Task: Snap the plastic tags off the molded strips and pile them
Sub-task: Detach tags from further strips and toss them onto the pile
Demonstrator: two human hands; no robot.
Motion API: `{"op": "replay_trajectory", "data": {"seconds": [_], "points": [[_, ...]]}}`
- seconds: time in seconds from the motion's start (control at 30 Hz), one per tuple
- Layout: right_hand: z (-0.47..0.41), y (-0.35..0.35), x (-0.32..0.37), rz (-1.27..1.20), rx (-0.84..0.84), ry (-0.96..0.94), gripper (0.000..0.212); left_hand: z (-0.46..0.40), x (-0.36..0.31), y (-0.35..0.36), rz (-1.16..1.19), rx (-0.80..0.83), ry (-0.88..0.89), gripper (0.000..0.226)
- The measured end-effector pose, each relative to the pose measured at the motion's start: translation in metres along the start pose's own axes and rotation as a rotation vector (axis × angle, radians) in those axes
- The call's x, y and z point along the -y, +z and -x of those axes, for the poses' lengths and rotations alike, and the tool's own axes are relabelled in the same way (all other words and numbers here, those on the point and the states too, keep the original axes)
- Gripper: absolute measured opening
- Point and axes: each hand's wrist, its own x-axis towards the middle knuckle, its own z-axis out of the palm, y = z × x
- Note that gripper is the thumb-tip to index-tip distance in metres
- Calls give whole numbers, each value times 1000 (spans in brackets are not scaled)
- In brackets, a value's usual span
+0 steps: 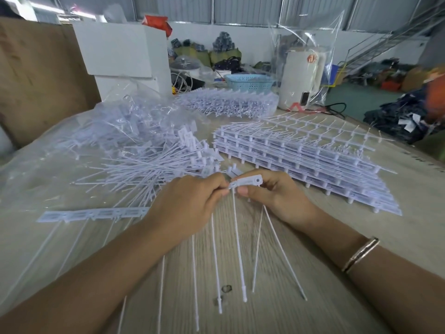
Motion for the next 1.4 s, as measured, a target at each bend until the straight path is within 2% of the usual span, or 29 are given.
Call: {"op": "replay_trajectory", "data": {"seconds": [0.17, 0.5, 0.63, 0.73, 0.9, 0.97, 1.03, 1.13, 1.23, 1.3, 1.4], "points": [[1, 0, 4, -20, 28, -1, 15, -1, 0, -1, 131, 9, 7, 9], [1, -2, 5, -44, 42, 18, 18, -3, 0, -1, 235, 32, 13, 11], [1, -6, 5, -42, 42, 12, 13, -5, 4, -8, 389, 49, -105, 15], [2, -12, 4, -97, -51, 54, 14, -4, 13, -15, 249, 95, -113, 18], [-6, -12, -6, 296, -74, 146, 22, -3, 10, -14, 144, 69, -71, 20], [-10, -14, -8, 458, -57, 167, 32, -3, 8, -12, 101, 67, -59, 24], [-11, -15, -10, 523, -73, 161, 36, -2, 7, -10, 80, 71, -61, 28], [-9, -9, -5, 461, -146, 33, 23, -2, 1, -6, 29, 46, -35, 36], [-5, 4, -1, 429, 13, -23, 34, -1, -9, -3, 12, 2, 43, 40], [-2, 10, 1, 444, 98, -43, 32, 0, -14, -4, 6, 6, 87, 38], [-3, 4, 2, 296, 72, -17, 22, 0, -12, -9, 36, 69, 80, 28]]}}
